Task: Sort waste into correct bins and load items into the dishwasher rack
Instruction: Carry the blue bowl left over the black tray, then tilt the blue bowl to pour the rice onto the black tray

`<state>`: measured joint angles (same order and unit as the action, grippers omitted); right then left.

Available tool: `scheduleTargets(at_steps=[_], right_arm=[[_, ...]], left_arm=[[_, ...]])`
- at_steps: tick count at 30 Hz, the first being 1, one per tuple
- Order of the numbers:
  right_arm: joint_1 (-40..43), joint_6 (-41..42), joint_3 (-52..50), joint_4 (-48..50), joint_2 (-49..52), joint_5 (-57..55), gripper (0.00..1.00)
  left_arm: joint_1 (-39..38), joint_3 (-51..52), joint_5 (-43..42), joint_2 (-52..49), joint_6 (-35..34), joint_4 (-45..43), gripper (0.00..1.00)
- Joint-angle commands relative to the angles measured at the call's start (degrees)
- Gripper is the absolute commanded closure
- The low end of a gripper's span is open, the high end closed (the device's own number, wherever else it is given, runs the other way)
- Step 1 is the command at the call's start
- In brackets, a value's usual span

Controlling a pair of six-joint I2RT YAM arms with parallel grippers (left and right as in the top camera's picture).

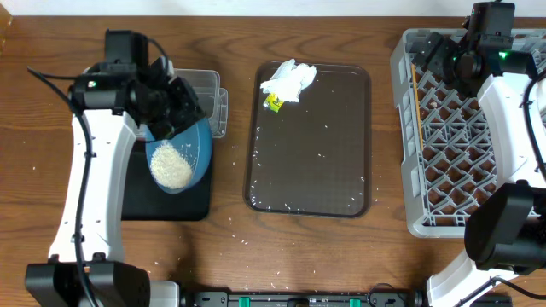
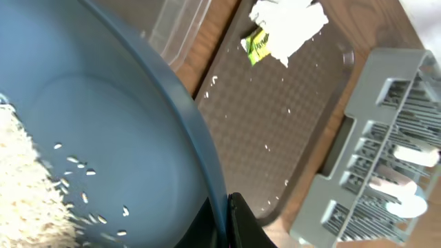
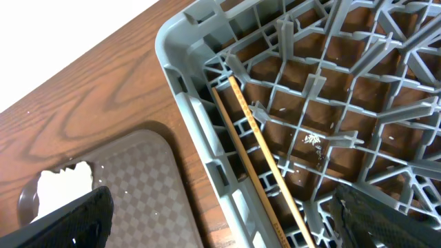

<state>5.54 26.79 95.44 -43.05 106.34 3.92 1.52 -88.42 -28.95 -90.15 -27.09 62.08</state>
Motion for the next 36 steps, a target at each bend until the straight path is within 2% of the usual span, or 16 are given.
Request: scheduleTargets(at_steps=[1,27,33,36], right_arm=[[0.5,0.61,0.13,-0.07,0.15,-0.02,0.01],[0.5,0.61,0.13,-0.07,0.15,-0.02,0.01],[0.5,0.61,0.13,-0.07,0.15,-0.04,0.01],[0.5,0.61,0.13,-0.07,0.15,-0.04,0.01]], left_arm=[[2.78,2.51,-8.79,0.46,2.93,-1.36,0.94],[24.61,12.74,-40.33,0.46,16.87,-2.1,0.94],[29.55,14.56,-44.94,0.46,17.22,-2.05,0.94],[32.15,16.39,-51.3,0.46,17.49,-1.88,0.94]])
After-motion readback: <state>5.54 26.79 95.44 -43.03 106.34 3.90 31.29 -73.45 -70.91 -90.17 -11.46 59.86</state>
